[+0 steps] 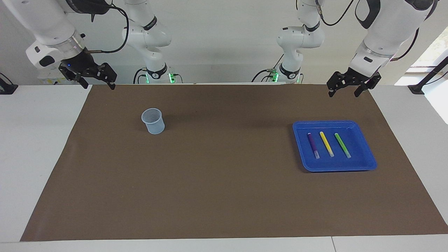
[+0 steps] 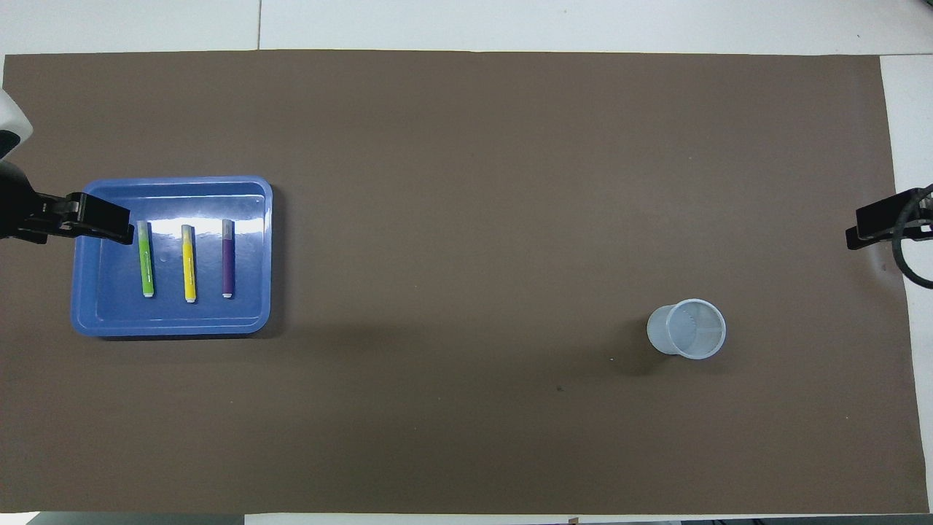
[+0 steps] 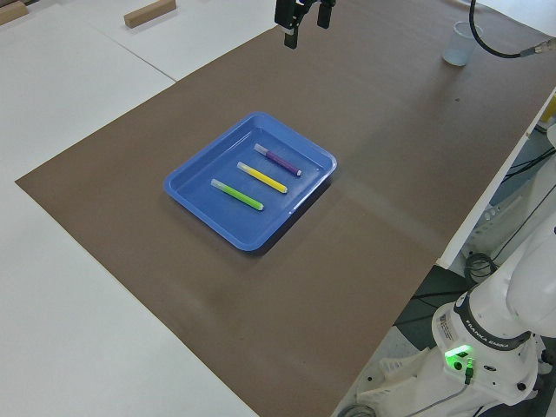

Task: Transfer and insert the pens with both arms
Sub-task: 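Move the left gripper over the green pen in the blue tray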

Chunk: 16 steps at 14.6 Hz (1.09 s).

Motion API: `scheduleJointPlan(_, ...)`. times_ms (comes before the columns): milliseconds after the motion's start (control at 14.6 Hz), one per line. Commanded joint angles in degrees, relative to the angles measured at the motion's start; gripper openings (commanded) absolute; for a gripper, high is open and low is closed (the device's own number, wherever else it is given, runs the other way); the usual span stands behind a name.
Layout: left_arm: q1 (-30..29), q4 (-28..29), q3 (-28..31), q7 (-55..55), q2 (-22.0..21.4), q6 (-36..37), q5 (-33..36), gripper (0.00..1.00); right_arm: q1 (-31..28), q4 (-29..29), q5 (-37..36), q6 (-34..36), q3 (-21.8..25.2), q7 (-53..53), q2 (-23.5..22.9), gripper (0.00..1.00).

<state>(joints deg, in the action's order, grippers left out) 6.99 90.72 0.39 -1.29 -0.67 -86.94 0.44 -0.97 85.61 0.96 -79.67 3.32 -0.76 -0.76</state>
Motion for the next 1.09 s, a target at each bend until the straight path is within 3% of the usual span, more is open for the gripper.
scheduleJointPlan(0,-0.1,0.9,0.5,1.0,-0.8,0.1,-1.0,1.00,-0.1,1.5,-0.4,-1.4,-0.2,0.7,1.1,1.00)
scheduleJointPlan(1026,-0.8,0.8,0.5,1.0,-0.7,-0.1,-1.1,1.00,-0.6,1.9,0.0,-0.9,-0.2,0.9,1.4,1.00)
